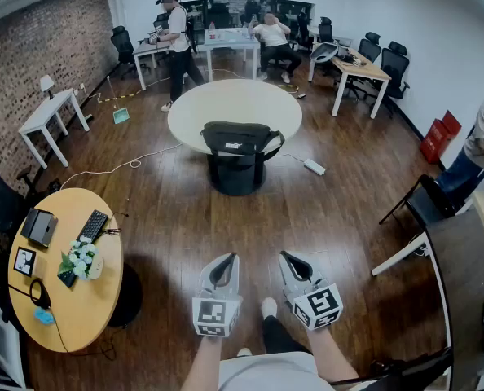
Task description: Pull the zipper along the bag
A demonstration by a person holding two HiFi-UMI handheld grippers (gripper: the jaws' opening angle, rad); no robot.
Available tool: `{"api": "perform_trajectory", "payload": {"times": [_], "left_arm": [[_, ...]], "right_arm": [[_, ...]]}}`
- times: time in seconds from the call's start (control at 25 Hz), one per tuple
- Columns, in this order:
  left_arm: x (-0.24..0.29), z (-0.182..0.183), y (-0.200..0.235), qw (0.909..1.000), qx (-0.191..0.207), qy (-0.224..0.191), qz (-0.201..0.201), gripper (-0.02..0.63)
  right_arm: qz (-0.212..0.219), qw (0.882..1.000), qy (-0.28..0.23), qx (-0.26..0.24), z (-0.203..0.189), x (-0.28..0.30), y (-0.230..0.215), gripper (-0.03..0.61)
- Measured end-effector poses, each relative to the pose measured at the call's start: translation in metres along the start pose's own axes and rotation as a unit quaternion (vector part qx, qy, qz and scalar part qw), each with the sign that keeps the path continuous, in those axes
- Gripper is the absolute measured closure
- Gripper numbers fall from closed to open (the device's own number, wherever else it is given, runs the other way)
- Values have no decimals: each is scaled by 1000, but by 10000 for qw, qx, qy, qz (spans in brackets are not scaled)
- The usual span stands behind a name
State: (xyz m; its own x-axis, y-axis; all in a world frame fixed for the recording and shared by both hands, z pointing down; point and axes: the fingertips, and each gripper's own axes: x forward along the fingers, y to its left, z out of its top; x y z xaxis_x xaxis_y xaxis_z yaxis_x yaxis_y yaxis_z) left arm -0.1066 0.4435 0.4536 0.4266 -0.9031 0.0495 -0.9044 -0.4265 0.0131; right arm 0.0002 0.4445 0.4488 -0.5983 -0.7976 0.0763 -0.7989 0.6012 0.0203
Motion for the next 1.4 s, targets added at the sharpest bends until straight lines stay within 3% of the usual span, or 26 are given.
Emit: {"api": "perform_trajectory", "payload": {"times": [0.48, 0.64, 0.88, 1.08, 1.24, 1.4], "left_arm": [[233, 38, 50, 9989, 462, -60, 45, 597], [292, 31, 61, 9977, 673, 54, 75, 597], [379, 6, 92, 9972, 628, 399, -115, 597], [485, 3, 142, 9967, 629, 216, -476, 597], [579, 0, 185, 9928, 556, 334, -1011, 597], [640, 1, 220, 9875, 436, 400, -1458, 597]], "right_arm": [[87, 9996, -228, 109, 24, 168, -194, 589], [78, 9991, -90, 418, 4, 207, -240, 589], [137, 9975, 299, 627, -29, 276, -289, 589], [-115, 9987, 245, 443, -31, 366, -352, 589], [-369, 9976, 539, 236, -33, 446, -406, 589], [-462, 9970, 612, 128, -17, 506, -446, 589]]}}
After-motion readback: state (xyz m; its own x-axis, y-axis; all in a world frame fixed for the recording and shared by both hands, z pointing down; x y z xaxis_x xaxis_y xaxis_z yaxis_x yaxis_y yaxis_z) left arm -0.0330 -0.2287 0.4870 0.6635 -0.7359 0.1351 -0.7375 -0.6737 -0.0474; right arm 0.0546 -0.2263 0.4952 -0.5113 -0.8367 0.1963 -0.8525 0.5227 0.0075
